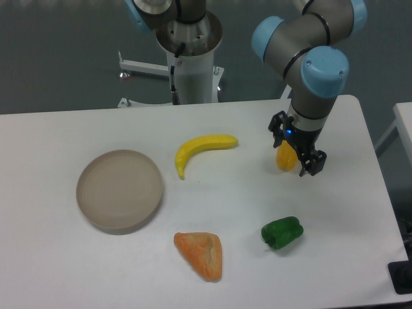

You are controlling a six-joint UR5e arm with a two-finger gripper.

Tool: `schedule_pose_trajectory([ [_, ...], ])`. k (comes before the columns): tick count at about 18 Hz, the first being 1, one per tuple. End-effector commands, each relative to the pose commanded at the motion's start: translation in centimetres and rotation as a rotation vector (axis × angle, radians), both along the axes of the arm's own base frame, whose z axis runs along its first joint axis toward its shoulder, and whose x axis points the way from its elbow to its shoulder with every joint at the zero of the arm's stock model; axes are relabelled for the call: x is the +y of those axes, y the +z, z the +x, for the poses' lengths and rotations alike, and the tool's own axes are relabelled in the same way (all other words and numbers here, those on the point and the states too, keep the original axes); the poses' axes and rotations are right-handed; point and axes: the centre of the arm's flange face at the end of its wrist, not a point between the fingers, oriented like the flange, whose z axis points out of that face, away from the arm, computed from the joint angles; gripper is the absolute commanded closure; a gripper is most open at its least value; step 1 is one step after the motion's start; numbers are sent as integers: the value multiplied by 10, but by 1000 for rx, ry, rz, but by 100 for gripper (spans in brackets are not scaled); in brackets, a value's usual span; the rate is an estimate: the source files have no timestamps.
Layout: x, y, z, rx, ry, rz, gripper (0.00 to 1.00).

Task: Pick up the green pepper from the table
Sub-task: 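Move the open gripper down toward the green bell pepper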

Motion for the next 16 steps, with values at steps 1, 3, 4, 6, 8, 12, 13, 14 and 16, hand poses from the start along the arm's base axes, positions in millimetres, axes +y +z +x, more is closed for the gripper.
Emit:
schedule_pose_trajectory([
  [1, 1, -1, -1, 0, 32, 7, 0],
  [3, 6, -5, -1, 4, 105, 36, 0],
  [4, 15, -9, -4, 32, 160, 80, 0],
  [6, 23, -15, -9, 39, 214, 109, 0],
  [8, 29, -17, -8, -2, 214, 145, 0],
  [12, 57, -33, -12, -29, 190, 180, 0],
  [13, 64, -43, -14, -29, 185, 185, 0],
  [14, 68, -47, -15, -26, 177, 185, 0],
  [16, 75, -55, -21, -25, 163, 182, 0],
])
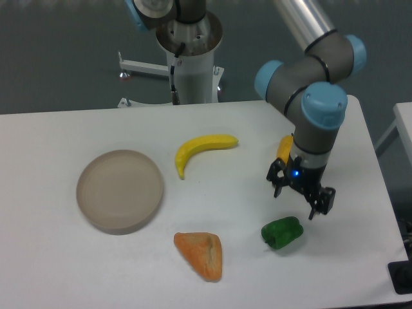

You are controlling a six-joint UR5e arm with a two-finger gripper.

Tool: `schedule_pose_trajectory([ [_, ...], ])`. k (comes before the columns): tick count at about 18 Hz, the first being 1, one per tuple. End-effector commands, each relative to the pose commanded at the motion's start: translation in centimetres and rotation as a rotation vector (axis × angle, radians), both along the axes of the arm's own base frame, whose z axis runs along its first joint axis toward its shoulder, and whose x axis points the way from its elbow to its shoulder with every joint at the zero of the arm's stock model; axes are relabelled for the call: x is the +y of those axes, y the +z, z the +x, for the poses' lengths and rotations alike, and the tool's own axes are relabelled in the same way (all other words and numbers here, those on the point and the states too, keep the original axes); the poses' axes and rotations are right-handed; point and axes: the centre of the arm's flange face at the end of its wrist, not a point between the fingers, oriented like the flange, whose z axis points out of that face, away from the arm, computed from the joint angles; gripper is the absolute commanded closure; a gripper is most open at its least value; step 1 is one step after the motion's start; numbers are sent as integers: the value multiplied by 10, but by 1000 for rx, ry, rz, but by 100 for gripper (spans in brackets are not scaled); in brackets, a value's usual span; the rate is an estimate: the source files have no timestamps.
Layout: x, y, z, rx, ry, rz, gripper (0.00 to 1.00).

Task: Pick up the green pepper from the table
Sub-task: 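Move the open gripper down toward the green bell pepper, then lower the gripper around the green pepper and close on it, then lift the grasped green pepper up off the table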

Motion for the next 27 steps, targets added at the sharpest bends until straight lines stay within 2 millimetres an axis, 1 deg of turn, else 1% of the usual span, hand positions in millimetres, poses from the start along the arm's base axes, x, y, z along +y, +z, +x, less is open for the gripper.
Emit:
schedule_pose_trajectory([
  [1, 4, -1, -5, 0, -5, 2, 0],
  [4, 7, -15, -8, -5, -40, -14, 0],
  [8, 2, -29, -4, -49, -136, -79, 0],
  [10, 4, -36, -4, -61, -142, -90, 0],
  [12, 11, -42, -6, -62, -147, -91, 0],
  [13, 21, -45, 0, -59, -161, -89, 0],
  [14, 24, -50, 3, -60, -166, -98, 0],
  [15, 26, -57, 3, -66, -163, -103, 0],
  [19, 28, -65, 8, -71, -170, -114, 0],
  [20, 28, -65, 8, -73, -172, -116, 4],
  [21, 28, -66, 10, -75, -175, -118, 19],
  [22, 28, -66, 10, -76, -175, -119, 36],
  [23, 28, -65, 11, -80, -176, -114, 41],
  [25, 25, -53, 13, -74, -164, -115, 41],
  [26, 20, -48, 17, -96, -163, -134, 42],
  [27, 11, -38, 25, -148, -163, -177, 47],
])
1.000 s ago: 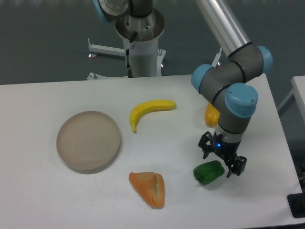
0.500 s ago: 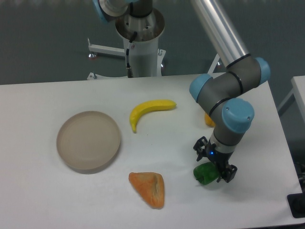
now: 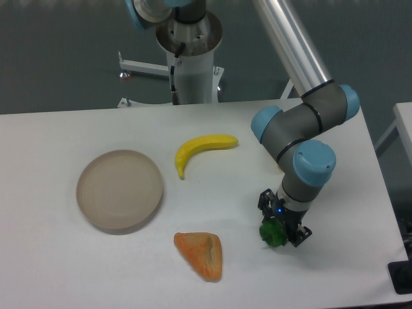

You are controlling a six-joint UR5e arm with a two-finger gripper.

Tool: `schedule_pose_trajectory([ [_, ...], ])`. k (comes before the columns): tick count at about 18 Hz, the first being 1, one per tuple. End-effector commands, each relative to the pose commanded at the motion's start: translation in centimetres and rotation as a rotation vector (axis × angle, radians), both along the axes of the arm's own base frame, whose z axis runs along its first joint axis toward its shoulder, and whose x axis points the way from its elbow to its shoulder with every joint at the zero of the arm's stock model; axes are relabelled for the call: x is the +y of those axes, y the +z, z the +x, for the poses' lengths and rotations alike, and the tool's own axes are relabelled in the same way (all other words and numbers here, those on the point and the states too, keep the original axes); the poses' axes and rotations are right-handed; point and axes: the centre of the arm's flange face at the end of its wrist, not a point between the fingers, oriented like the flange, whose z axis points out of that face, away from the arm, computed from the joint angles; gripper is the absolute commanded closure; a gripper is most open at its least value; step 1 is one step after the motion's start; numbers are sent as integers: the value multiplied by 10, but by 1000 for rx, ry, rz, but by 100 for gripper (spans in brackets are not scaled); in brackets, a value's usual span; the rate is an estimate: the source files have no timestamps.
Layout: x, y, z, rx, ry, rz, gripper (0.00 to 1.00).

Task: Pick up the green pepper from the table
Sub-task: 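Lift the grasped green pepper up off the table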

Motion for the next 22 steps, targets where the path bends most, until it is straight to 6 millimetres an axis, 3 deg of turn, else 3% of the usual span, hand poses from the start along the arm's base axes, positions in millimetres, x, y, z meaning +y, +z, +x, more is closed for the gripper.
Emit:
schedule_pose_trajectory([
  [1, -11, 13, 4, -36, 12, -35, 53],
  [6, -40, 66, 22, -94, 32, -103, 54],
  [9, -50, 88, 22, -81, 42, -90, 53],
  [12, -74, 109, 16, -71, 69, -73, 51],
  [20, -85, 114, 15, -51, 79, -70, 54],
  [22, -96, 120, 8, -2, 75, -106, 54],
])
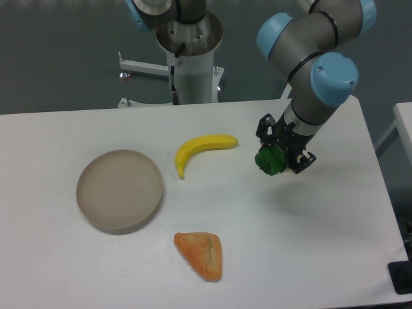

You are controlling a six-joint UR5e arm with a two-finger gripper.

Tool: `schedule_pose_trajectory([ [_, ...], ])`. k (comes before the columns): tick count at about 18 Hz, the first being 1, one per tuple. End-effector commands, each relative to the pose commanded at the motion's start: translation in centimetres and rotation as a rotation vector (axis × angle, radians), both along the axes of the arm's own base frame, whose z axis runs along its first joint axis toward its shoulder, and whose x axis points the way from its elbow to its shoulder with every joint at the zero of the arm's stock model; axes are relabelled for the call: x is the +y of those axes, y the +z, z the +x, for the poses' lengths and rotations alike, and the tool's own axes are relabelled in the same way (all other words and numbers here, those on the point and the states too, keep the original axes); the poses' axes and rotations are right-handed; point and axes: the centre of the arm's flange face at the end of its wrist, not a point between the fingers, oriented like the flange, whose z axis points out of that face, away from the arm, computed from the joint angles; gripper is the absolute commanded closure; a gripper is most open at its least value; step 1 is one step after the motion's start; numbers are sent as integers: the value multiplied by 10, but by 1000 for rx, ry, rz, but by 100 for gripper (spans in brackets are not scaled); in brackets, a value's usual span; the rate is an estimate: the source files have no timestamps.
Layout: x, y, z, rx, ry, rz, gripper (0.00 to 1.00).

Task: Pick up the green pepper from the table
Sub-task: 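Lift the grasped green pepper up off the table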

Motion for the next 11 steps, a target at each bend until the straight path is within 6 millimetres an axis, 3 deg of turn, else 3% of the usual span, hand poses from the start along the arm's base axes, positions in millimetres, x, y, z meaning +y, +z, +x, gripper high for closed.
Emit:
schedule_pose_trajectory([
  [3, -4, 1, -8, 19, 8, 2, 59],
  [11, 2, -1, -10, 53, -50, 26, 57],
])
